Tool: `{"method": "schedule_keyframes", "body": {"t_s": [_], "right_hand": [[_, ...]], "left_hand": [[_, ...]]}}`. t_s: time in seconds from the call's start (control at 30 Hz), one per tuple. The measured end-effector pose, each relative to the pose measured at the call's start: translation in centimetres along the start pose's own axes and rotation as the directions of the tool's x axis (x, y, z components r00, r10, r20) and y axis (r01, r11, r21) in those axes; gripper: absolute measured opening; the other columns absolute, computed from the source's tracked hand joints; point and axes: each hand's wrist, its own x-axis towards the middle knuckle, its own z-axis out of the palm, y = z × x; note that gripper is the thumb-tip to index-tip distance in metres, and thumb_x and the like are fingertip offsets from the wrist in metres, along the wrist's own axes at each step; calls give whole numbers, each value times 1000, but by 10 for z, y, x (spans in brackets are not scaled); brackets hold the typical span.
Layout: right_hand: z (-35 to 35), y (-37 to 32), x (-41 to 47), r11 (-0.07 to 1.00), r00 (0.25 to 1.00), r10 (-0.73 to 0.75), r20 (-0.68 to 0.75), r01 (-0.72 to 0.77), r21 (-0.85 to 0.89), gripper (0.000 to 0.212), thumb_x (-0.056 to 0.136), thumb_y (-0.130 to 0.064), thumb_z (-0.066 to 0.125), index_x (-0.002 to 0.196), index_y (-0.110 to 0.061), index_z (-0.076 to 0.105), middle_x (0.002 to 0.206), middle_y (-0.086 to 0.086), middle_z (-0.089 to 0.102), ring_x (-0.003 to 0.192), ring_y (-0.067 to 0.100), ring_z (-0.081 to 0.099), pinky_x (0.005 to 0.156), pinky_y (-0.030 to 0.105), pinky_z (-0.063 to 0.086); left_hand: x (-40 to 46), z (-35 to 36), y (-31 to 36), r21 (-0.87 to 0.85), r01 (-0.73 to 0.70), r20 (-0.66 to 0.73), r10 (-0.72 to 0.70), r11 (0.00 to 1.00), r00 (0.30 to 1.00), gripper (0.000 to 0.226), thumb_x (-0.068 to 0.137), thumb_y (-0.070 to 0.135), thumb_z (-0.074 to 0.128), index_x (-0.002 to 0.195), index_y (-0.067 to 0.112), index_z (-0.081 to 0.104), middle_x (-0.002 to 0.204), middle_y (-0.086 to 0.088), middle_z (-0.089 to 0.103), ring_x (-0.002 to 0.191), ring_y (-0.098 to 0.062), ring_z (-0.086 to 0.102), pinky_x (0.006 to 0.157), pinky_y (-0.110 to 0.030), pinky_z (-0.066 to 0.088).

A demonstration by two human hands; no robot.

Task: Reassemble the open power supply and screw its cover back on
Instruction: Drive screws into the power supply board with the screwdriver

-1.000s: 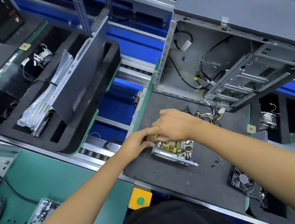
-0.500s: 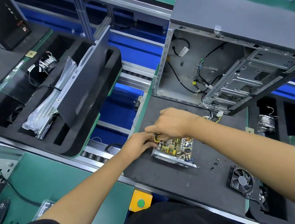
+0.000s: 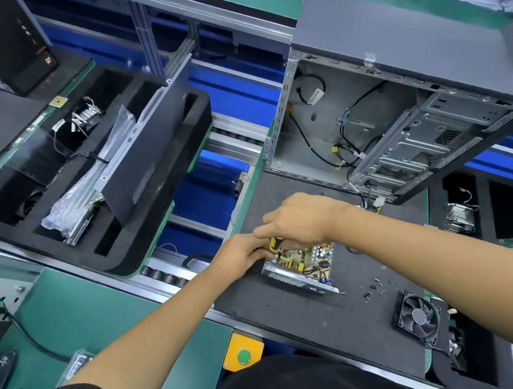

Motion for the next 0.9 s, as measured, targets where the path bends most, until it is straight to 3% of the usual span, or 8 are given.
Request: {"method": "schedule_keyframes", "body": {"t_s": [0.07,0.2,0.27,0.37,0.47,0.6,0.73,0.9], "right_hand": [[-2,1,0,999,999,44,15,-43,-6,23,95,-42,52,109,-24,49,82,-1,58,67,29,53,55,33,34],[0,-2,1,989,990,136,23,-134,-61,24,97,-46,42,88,-26,51,57,-2,41,57,29,46,51,30,29],[3,-5,2,980,982,188,20,-186,-74,37,99,-46,36,84,-20,59,62,2,56,54,27,46,49,29,27],[8,-8,4,972,974,227,18,-225,-68,41,97,-50,36,92,-18,61,75,4,67,56,27,49,48,28,27],[3,-6,-1,984,989,145,-2,-144,103,30,90,-51,50,99,-25,39,77,-4,55,56,23,45,49,31,34],[-5,-2,-5,994,998,57,14,-58,91,31,93,-30,56,122,-31,47,90,-2,59,68,26,53,62,40,50],[1,-5,1,986,990,138,-7,-138,-89,31,95,-47,44,102,-22,61,61,-1,44,56,27,50,50,31,31],[3,-6,-2,984,984,177,-7,-177,4,36,91,-58,39,112,-32,54,76,-1,61,60,26,51,62,35,51]], "left_hand": [[2,-5,4,-35,32,48,-31,999,998,4,93,29,74,94,26,73,89,11,74,82,-8,64,74,-30,51],[4,-17,14,-237,50,22,-47,970,999,32,74,39,90,100,43,72,89,22,75,86,3,69,72,-8,47],[2,-17,17,-221,43,2,-43,974,999,40,63,54,91,97,41,73,85,24,73,82,3,67,68,-8,47],[2,-14,20,-240,45,-20,-51,970,998,33,70,45,91,96,31,76,80,22,72,78,5,66,67,-7,44],[4,-20,22,-238,66,52,-55,969,997,20,81,35,87,95,25,77,84,15,75,80,2,67,73,-15,46],[4,-30,23,-270,101,126,-69,957,990,39,83,27,86,119,23,74,90,14,77,88,2,70,84,-19,50],[4,-32,30,-270,47,21,-43,962,999,42,65,42,96,100,34,73,87,14,75,83,-4,70,74,-22,54],[8,-33,32,-209,51,38,-44,977,998,29,76,36,90,97,23,75,78,16,73,74,4,66,70,-17,48]]}}
